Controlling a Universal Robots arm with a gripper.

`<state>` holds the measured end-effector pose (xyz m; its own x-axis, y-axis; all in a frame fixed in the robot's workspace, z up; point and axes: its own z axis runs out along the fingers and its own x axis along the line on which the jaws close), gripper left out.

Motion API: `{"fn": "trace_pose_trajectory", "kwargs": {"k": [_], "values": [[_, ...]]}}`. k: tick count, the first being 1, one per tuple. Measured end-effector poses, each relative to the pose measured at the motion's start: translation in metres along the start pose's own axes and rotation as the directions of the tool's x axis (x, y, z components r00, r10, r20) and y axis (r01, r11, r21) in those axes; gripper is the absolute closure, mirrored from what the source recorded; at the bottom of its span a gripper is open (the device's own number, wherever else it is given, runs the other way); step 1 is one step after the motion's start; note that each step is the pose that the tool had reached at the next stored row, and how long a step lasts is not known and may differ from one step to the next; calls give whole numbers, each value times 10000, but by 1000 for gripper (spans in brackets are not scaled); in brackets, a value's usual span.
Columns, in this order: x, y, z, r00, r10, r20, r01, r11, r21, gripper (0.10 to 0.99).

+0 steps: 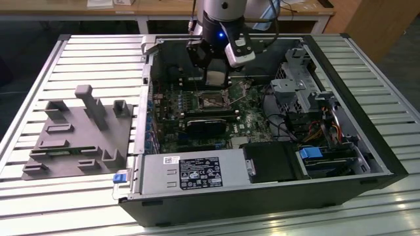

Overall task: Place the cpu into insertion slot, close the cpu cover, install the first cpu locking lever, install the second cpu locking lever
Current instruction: 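Place the cpu into insertion slot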

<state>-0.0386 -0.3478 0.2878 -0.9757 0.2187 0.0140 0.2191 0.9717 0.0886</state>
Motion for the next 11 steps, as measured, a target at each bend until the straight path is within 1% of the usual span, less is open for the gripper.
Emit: {"fn": "trace_pose_trajectory", "kwargs": {"k": [2,5,8,11], "values": [[0,-1,7,9994,358,32,-358,9994,-6,549],[0,-1,17,9960,895,79,-895,9960,-16,549],[0,-2,27,9895,1438,127,-1438,9896,-30,549],[-1,-3,37,9802,1973,173,-1972,9804,-46,549]]}}
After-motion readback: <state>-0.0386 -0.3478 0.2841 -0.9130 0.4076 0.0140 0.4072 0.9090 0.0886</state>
